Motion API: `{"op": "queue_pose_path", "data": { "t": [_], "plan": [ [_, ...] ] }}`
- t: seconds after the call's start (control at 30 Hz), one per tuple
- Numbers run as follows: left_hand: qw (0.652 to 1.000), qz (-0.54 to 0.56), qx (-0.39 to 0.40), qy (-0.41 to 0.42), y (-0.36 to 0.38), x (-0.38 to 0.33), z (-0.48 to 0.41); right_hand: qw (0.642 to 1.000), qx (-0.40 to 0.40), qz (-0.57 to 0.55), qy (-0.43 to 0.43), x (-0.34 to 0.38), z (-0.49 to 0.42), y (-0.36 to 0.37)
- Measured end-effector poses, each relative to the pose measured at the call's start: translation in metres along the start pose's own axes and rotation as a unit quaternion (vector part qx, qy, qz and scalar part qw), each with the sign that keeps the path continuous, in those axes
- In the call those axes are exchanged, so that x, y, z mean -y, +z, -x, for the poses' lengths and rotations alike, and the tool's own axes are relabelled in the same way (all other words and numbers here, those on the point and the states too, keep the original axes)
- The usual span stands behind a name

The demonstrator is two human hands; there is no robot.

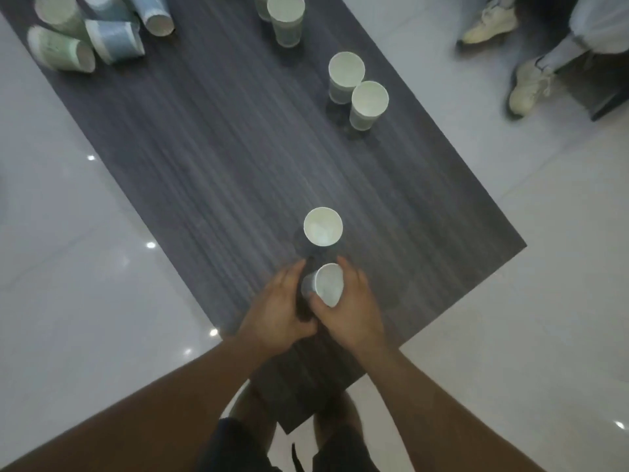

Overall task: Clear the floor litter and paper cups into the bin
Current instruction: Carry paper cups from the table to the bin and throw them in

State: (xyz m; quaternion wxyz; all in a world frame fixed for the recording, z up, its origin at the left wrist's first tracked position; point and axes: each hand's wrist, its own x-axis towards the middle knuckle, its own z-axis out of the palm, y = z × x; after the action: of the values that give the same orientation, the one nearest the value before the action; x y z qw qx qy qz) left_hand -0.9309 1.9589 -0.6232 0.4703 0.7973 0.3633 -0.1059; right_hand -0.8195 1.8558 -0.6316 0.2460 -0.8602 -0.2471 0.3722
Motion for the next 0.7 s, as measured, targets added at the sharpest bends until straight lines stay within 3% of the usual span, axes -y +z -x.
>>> {"op": "queue_pose_path", "data": {
  "t": [0.17,0.27,0.33,0.37,0.57,0.7],
  "plan": [
    [0.998,0.051,-0.035,0.0,0.001,-0.001,0.007,0.992,0.111,-0.037,-0.048,0.007,0.009,-0.017],
    [0.994,0.045,-0.084,-0.053,-0.003,0.006,0.013,0.993,0.025,0.012,-0.113,0.013,-0.012,-0.032],
    [0.989,0.052,-0.1,-0.097,-0.005,0.011,0.019,0.981,-0.052,0.091,-0.165,0.019,-0.038,-0.039],
    [0.986,0.061,-0.104,-0.115,-0.006,0.012,0.023,0.973,-0.054,0.135,-0.182,0.024,-0.051,-0.04],
    [0.973,0.052,-0.156,-0.163,-0.015,0.015,0.047,0.91,0.117,0.335,-0.214,0.039,-0.101,-0.028],
    [0.96,0.027,-0.207,-0.187,-0.034,0.012,0.069,0.922,0.132,0.317,-0.176,0.04,-0.088,-0.025]
  ]
}}
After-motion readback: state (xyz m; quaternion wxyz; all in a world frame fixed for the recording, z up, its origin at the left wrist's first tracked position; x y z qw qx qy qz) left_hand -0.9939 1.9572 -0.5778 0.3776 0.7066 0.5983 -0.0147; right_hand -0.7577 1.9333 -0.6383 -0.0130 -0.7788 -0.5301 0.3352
